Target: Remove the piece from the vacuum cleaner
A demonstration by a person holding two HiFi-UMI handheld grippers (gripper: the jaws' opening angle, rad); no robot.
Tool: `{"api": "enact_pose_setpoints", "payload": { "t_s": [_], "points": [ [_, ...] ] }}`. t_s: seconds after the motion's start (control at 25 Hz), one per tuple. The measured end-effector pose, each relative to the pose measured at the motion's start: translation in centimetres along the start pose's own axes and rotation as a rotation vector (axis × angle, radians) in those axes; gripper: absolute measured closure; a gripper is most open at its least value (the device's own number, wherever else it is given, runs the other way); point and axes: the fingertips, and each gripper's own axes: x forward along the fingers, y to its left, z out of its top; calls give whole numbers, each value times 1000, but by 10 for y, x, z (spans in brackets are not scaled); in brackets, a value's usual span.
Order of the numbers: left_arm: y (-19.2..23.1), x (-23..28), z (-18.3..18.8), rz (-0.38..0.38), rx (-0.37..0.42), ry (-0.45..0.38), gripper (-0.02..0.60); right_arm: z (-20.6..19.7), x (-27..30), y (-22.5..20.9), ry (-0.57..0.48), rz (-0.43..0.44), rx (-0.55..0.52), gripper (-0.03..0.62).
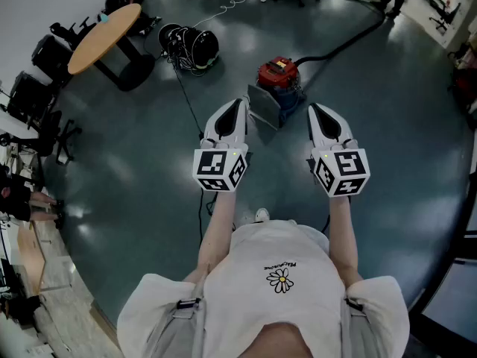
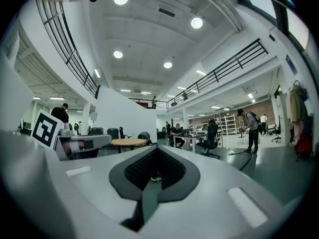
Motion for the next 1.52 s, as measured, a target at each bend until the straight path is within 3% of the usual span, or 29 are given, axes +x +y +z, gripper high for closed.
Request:
{"api": "enact_pose_setpoints", "payload": {
  "t_s": [0.48,0.72,1.08,1.32,1.52],
  "points": [
    [15,0,-13,-4,-17,15,581,-11,13,9,24,7,-20,576],
    [25,5,-20,-15,-30,31,581,-10,20,12,-5,23,19,574],
    [64,23,-44,-27,-64,54,581,-33,57,22,38,9,5,574],
    [78,50,-74,-39,-120,112,581,-61,68,-1,120,-40,20,574],
    [79,94,-99,-41,-134,162,581,-78,104,-38,150,-29,51,574]
  ]
}}
